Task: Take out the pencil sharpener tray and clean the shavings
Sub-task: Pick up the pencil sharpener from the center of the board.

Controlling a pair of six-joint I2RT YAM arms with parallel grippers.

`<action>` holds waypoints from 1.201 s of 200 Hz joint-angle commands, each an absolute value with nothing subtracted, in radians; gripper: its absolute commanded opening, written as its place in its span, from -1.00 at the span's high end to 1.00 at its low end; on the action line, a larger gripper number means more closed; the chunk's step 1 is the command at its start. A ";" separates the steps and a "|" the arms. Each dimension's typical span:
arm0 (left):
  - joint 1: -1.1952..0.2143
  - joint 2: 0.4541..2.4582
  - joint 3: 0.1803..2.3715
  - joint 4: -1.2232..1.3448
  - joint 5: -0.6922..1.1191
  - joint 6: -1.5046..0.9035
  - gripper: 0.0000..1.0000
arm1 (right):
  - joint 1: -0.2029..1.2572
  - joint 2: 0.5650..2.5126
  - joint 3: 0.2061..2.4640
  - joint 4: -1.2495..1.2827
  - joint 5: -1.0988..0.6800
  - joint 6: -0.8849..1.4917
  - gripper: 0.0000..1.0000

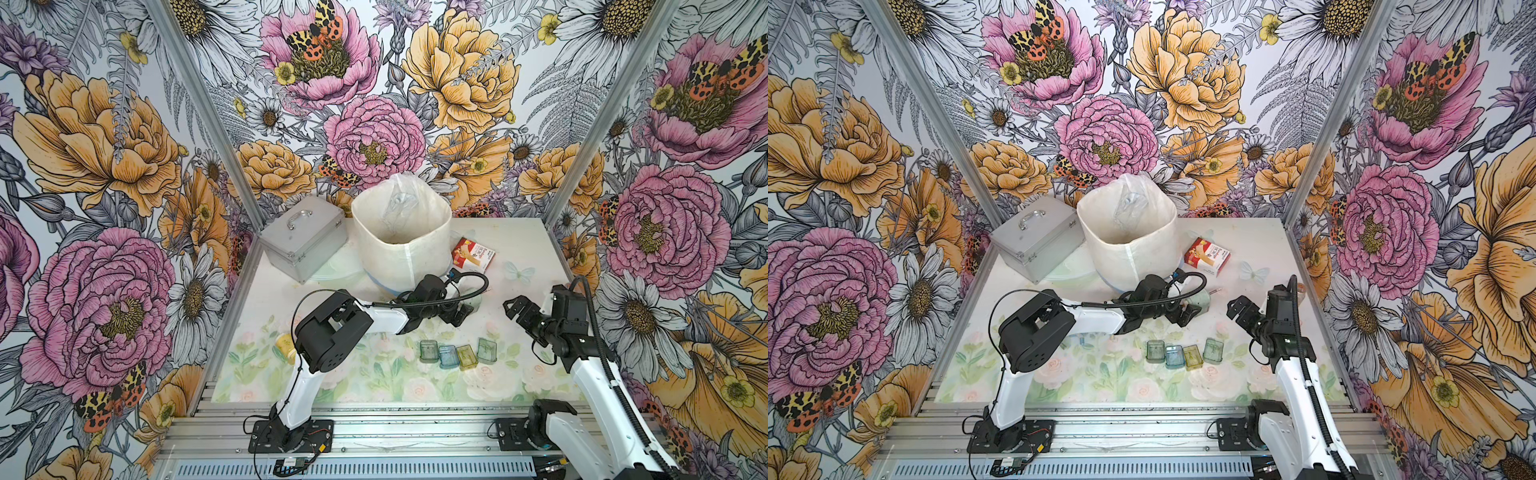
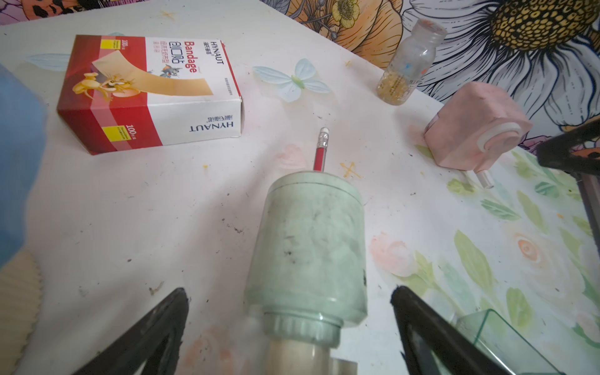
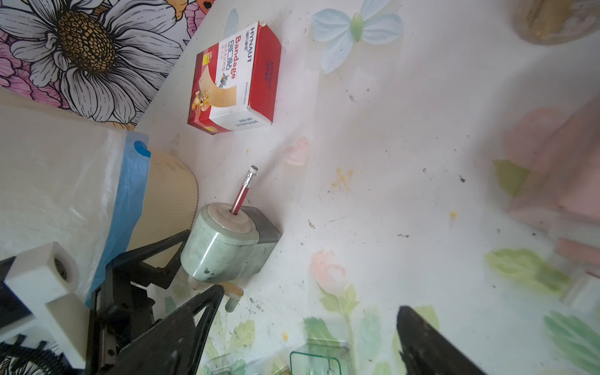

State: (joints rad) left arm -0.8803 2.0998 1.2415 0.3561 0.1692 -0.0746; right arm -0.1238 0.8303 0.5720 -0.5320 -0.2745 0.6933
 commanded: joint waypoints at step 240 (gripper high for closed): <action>-0.896 2.311 1.448 0.373 0.273 -0.047 -0.40 | -0.227 0.763 0.571 -0.410 -0.349 0.716 -0.92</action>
State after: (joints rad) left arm -0.8879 2.2894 1.4158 0.3634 0.2703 -0.0525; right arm -0.2180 0.7479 0.5713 -0.4553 -0.3210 0.7319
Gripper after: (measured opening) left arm 0.728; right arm 0.960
